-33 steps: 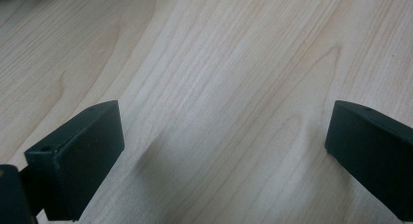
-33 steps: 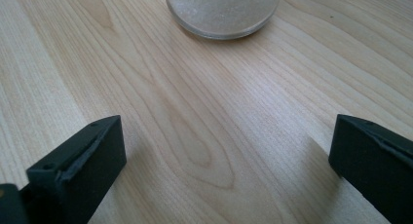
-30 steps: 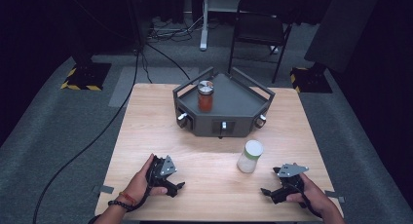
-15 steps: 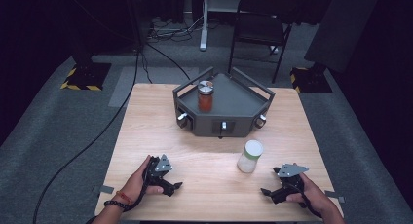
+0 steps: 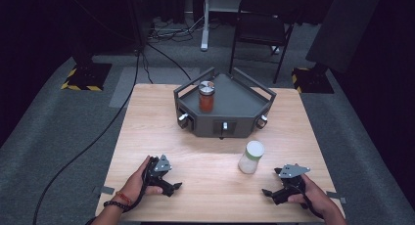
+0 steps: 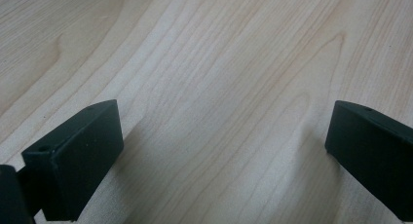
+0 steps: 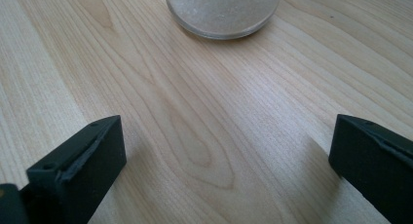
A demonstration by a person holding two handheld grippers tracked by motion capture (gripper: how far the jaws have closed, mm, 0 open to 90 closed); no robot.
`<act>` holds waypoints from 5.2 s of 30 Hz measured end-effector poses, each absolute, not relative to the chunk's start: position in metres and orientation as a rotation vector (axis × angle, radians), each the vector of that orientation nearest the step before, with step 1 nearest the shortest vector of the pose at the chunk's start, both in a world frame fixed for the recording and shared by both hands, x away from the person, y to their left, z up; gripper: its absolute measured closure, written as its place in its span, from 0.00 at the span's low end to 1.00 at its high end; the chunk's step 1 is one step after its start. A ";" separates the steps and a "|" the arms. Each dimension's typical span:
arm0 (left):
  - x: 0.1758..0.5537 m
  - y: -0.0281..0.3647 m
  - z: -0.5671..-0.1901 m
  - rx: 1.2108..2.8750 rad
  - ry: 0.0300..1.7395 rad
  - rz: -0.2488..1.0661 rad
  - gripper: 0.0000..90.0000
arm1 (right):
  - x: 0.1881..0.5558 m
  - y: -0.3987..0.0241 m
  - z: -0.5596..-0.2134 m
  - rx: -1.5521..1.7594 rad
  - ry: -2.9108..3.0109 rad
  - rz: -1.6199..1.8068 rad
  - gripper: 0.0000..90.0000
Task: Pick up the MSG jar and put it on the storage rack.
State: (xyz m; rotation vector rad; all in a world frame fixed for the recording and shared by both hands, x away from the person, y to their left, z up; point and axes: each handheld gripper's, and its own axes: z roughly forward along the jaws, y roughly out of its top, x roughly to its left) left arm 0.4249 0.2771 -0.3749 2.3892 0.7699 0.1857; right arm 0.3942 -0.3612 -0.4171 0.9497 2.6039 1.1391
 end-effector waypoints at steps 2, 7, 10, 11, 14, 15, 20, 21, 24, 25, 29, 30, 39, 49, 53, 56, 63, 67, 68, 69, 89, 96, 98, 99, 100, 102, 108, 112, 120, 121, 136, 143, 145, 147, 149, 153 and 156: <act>0.425 0.277 -0.375 2.389 0.770 0.186 0.00 | 0.394 -0.361 -0.417 0.951 2.603 1.139 0.00; 0.425 0.277 -0.375 2.389 0.770 0.186 0.00 | 0.388 -0.357 -0.414 0.912 2.575 1.100 0.01; 0.425 0.277 -0.375 2.389 0.770 0.186 0.00 | 0.385 -0.358 -0.413 0.921 2.552 1.115 0.01; 0.425 0.277 -0.375 2.389 0.769 0.186 0.00 | 0.385 -0.359 -0.413 0.930 2.544 1.123 0.01; 0.425 0.277 -0.375 2.389 0.770 0.186 0.00 | 0.381 -0.357 -0.410 0.924 2.510 1.122 0.01; 0.425 0.277 -0.375 2.389 0.770 0.186 0.00 | 0.379 -0.356 -0.409 0.916 2.499 1.119 0.01; 0.425 0.277 -0.375 2.389 0.770 0.186 0.00 | 0.376 -0.356 -0.407 0.922 2.468 1.146 0.01; 0.425 0.277 -0.375 2.389 0.770 0.186 0.00 | 0.376 -0.357 -0.406 0.931 2.457 1.156 0.01; 0.425 0.277 -0.375 2.389 0.770 0.186 0.00 | 0.376 -0.357 -0.406 0.936 2.449 1.166 0.01; 0.425 0.277 -0.375 2.389 0.770 0.186 0.00 | 0.375 -0.357 -0.406 0.939 2.438 1.187 0.01; 0.425 0.277 -0.375 2.389 0.770 0.186 0.00 | 0.376 -0.359 -0.405 0.954 2.421 1.239 0.01; 0.425 0.277 -0.375 2.389 0.770 0.185 0.00 | 0.376 -0.360 -0.405 0.958 2.412 1.256 0.01; 0.425 0.277 -0.375 2.390 0.767 0.186 0.00 | 0.373 -0.353 -0.401 0.973 2.359 1.314 0.02; 0.426 0.277 -0.375 2.390 0.767 0.186 0.00 | 0.378 -0.341 -0.397 0.974 2.338 1.346 0.02; 0.426 0.277 -0.375 2.390 0.767 0.186 0.00 | 0.381 -0.337 -0.395 0.989 2.333 1.344 0.02; 0.426 0.277 -0.375 2.391 0.766 0.186 0.00 | 0.383 -0.335 -0.394 0.992 2.334 1.340 0.02; 0.426 0.277 -0.375 2.390 0.767 0.186 0.00 | 0.390 -0.329 -0.395 1.009 2.338 1.343 0.02; 0.425 0.277 -0.375 2.390 0.767 0.186 0.00 | 0.394 -0.326 -0.396 1.020 2.331 1.364 0.02; 0.426 0.277 -0.375 2.391 0.766 0.186 0.00 | 0.394 -0.324 -0.396 1.023 2.329 1.366 0.02; 0.426 0.277 -0.375 2.390 0.767 0.186 0.00 | 0.396 -0.323 -0.396 1.022 2.332 1.374 0.02; 0.426 0.277 -0.375 2.391 0.766 0.186 0.00 | 0.407 -0.305 -0.408 1.147 2.212 1.477 0.21; 0.426 0.277 -0.375 2.391 0.767 0.186 0.00 | 0.405 -0.302 -0.412 1.107 2.179 1.491 0.35; 0.426 0.277 -0.375 2.391 0.766 0.186 0.00 | 0.404 -0.300 -0.411 1.090 2.177 1.481 0.36; 0.426 0.277 -0.375 2.390 0.766 0.186 0.00 | 0.403 -0.300 -0.412 1.084 2.175 1.479 0.36; 0.426 0.277 -0.375 2.391 0.766 0.186 0.00 | 0.403 -0.300 -0.412 1.079 2.172 1.479 0.36; 0.426 0.277 -0.375 2.391 0.767 0.186 0.00 | 0.402 -0.300 -0.413 1.076 2.164 1.481 0.37; 0.426 0.277 -0.375 2.390 0.767 0.185 0.00 | 0.398 -0.297 -0.413 1.068 2.148 1.472 0.37; 0.426 0.277 -0.375 2.391 0.766 0.186 0.00 | 0.396 -0.296 -0.411 1.067 2.129 1.474 0.37; 0.426 0.277 -0.375 2.390 0.767 0.186 0.00 | 0.392 -0.296 -0.397 1.067 2.078 1.479 0.37; 0.426 0.277 -0.375 2.391 0.767 0.186 0.00 | 0.392 -0.296 -0.394 1.073 2.074 1.476 0.37; 0.426 0.277 -0.375 2.391 0.766 0.186 0.00 | 0.395 -0.292 -0.361 1.074 2.012 1.468 0.37; 0.425 0.277 -0.375 2.390 0.767 0.186 0.00 | 0.399 -0.289 -0.344 1.080 1.983 1.467 0.37; 0.426 0.277 -0.375 2.390 0.767 0.186 0.00 | 0.400 -0.288 -0.340 1.080 1.978 1.463 0.37; 0.425 0.277 -0.375 2.390 0.767 0.186 0.00 | 0.404 -0.286 -0.333 1.081 1.969 1.462 0.37; 0.425 0.277 -0.375 2.390 0.767 0.186 0.00 | 0.405 -0.286 -0.330 1.081 1.969 1.462 0.37; 0.425 0.277 -0.375 2.390 0.767 0.186 0.00 | 0.409 -0.283 -0.319 1.074 1.957 1.454 0.37; 0.425 0.277 -0.375 2.390 0.767 0.186 0.00 | 0.412 -0.280 -0.313 1.079 1.948 1.446 0.37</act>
